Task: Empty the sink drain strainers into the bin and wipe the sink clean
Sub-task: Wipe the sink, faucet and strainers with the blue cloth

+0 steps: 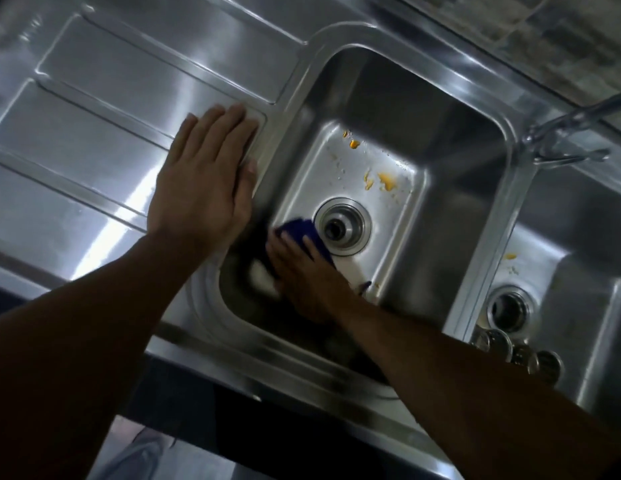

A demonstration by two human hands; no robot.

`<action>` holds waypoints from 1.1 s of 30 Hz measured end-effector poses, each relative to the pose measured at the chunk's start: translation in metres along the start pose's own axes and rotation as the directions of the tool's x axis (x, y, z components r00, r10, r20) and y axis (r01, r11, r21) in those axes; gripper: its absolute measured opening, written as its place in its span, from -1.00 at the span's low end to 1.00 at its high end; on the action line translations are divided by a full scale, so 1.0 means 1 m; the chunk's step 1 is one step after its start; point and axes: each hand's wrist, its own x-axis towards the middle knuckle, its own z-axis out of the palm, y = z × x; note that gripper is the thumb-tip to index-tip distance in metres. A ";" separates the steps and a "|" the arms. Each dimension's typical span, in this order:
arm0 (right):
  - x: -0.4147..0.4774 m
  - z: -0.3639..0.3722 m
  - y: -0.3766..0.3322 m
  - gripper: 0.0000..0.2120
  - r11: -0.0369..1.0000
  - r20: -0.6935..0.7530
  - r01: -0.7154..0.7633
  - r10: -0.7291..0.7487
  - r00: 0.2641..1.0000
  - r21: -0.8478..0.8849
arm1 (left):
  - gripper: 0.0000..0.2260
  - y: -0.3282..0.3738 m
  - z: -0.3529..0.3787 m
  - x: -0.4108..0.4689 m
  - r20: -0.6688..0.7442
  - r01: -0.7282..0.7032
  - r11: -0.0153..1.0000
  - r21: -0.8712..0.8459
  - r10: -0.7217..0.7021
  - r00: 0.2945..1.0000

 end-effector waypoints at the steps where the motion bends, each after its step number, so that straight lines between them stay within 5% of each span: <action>1: -0.017 0.002 0.001 -0.38 0.998 0.042 0.069 -0.069 0.997 -0.004 | -0.55 0.000 0.000 0.000 0.002 0.000 1.000 0.007 0.000 1.000; 3: -0.041 0.004 0.006 -0.37 0.999 0.075 0.035 -0.037 0.996 0.033 | -0.53 0.000 -0.001 0.000 0.019 -0.007 1.000 0.023 0.007 1.000; 6: -0.065 0.010 0.010 -0.31 0.940 0.094 -0.338 0.332 0.939 0.054 | -0.50 -0.001 0.000 0.001 0.075 -0.016 0.998 0.064 0.011 0.997; 9: -0.065 0.007 0.007 -0.30 0.642 0.031 -0.764 0.764 0.645 0.065 | -0.47 -0.003 0.002 0.005 0.120 0.008 0.996 0.085 -0.018 0.993; 11: -0.049 0.003 0.004 -0.33 0.466 -0.012 -0.875 0.883 0.469 0.129 | -0.46 -0.006 0.000 0.009 0.117 0.010 0.995 0.104 -0.022 0.993; 14: -0.025 0.000 0.012 -0.37 0.352 -0.072 -0.899 0.936 0.346 0.262 | -0.44 -0.010 -0.004 0.016 0.111 -0.055 0.991 0.123 0.041 0.993; 20: 0.029 -0.018 0.084 -0.40 0.293 -0.113 -0.884 0.956 0.270 0.364 | -0.44 -0.013 -0.001 0.019 0.121 -0.052 0.995 0.090 0.041 0.992; 25: 0.104 -0.048 0.119 -0.34 0.068 -0.008 -0.852 0.997 0.075 0.519 | -0.44 -0.013 0.000 0.020 0.098 -0.071 0.994 0.083 0.062 0.993; 27: 0.126 -0.052 0.101 -0.34 0.178 -0.036 -0.856 0.982 0.184 0.486 | -0.44 -0.014 0.000 0.019 0.106 -0.077 0.994 0.083 0.068 0.992; 30: 0.152 -0.050 0.077 -0.36 0.508 -0.109 -0.743 0.849 0.517 0.436 | -0.44 -0.016 0.000 0.019 0.108 -0.088 0.991 0.104 0.077 0.991; 33: 0.146 -0.046 0.070 -0.40 0.605 -0.112 -0.656 0.768 0.630 0.451 | -0.44 -0.015 0.001 0.019 0.099 -0.096 0.989 0.114 0.085 0.992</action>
